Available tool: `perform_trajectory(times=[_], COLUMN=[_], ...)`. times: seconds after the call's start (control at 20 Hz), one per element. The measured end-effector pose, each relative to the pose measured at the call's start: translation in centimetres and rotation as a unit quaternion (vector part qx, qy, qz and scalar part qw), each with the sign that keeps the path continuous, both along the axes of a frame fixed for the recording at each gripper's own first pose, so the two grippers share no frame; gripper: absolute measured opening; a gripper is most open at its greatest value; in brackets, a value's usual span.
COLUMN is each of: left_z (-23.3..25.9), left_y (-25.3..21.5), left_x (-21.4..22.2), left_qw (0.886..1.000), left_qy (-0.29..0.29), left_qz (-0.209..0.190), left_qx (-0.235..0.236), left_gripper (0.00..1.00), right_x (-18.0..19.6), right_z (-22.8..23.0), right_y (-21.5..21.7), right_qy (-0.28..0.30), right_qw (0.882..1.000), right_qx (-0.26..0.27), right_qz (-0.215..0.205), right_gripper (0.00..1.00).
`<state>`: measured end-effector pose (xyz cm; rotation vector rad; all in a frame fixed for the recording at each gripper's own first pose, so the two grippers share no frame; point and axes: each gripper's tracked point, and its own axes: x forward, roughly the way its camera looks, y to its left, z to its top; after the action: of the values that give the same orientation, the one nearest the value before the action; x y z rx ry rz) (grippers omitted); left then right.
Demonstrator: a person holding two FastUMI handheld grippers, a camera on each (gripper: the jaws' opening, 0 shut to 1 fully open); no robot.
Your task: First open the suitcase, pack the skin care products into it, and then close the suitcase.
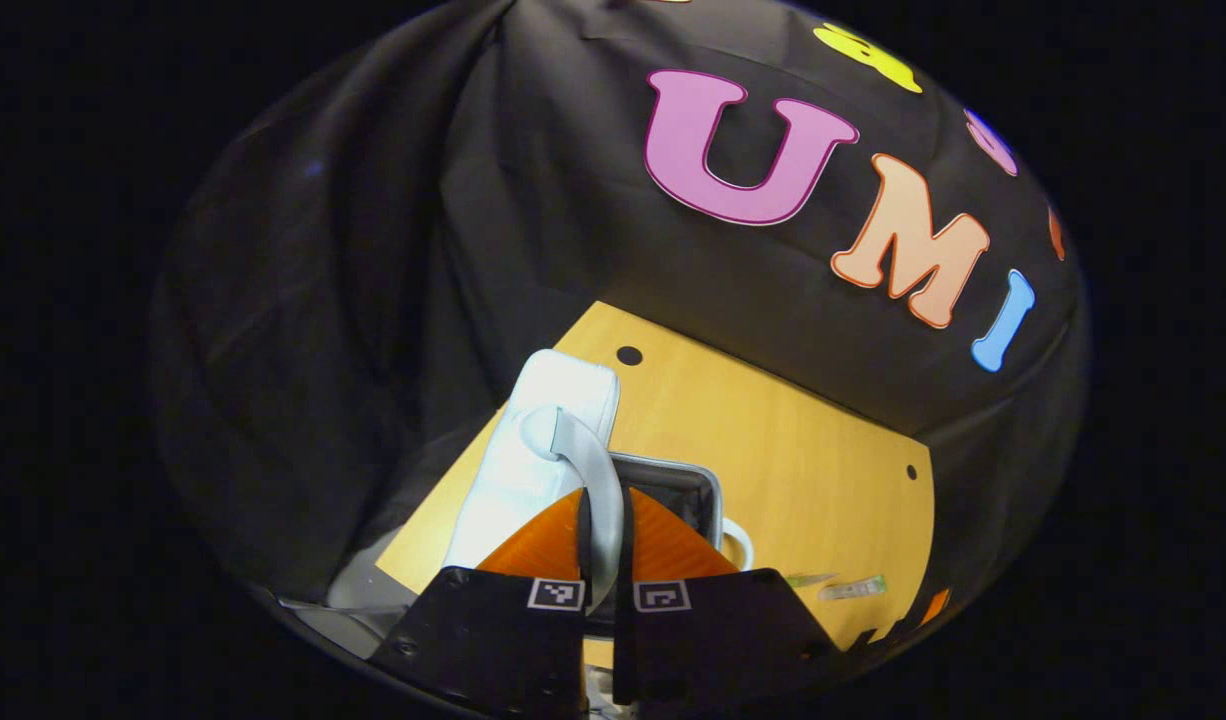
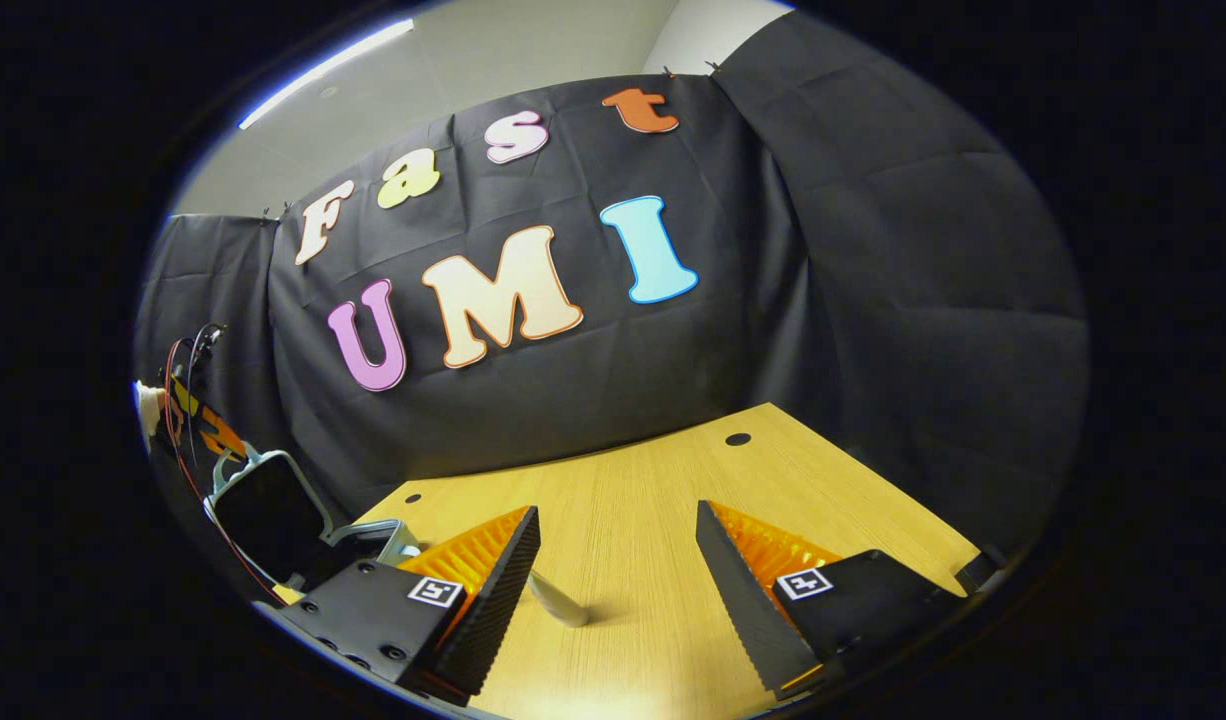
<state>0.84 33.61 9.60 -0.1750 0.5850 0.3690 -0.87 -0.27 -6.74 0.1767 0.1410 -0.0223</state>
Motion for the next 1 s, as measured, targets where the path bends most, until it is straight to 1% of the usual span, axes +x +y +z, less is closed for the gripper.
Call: perform_trajectory(times=[0.2, 0.3, 0.5, 0.55, 0.65, 0.8, 0.9, 1.0], left_z=[0.1, -0.2, -1.1, -1.5, -2.0, -4.1, -6.7, -10.1], left_y=[3.6, 5.8, 9.8, 10.5, 11.4, 13.7, 15.8, 17.6], left_x=[-1.2, -2.0, -3.8, -4.2, -4.9, -5.7, -7.5, -9.4], left_qw=[1.000, 0.999, 0.997, 0.996, 0.997, 0.996, 0.994, 0.990], left_qy=[0.003, 0.009, 0.018, 0.017, 0.014, 0.017, 0.034, 0.063], left_qz=[0.014, 0.023, 0.027, 0.029, 0.037, 0.066, 0.091, 0.116], left_qx=[0.016, 0.034, 0.076, 0.077, 0.061, 0.052, 0.059, 0.052], left_gripper=[0.04, 0.04, 0.04, 0.04, 0.04, 0.04, 0.04, 0.03], right_x=[-0.8, -1.3, -2.1, -2.2, -2.5, -2.8, -2.9, -2.8], right_z=[0.0, -0.2, -0.5, -0.3, -0.2, -0.2, -0.2, -0.1], right_y=[-0.1, -0.3, -0.4, -0.4, -0.2, 0.0, -0.1, -0.5], right_qy=[-0.006, -0.004, 0.000, 0.000, 0.001, 0.000, 0.000, -0.001], right_qw=[1.000, 1.000, 0.999, 0.999, 0.999, 0.999, 0.999, 0.999], right_qx=[-0.006, -0.006, -0.008, -0.006, 0.002, -0.001, -0.004, -0.005], right_qz=[-0.019, -0.028, -0.038, -0.040, -0.041, -0.040, -0.039, -0.044], right_gripper=[0.97, 0.97, 0.98, 0.98, 0.97, 0.97, 0.97, 0.97])
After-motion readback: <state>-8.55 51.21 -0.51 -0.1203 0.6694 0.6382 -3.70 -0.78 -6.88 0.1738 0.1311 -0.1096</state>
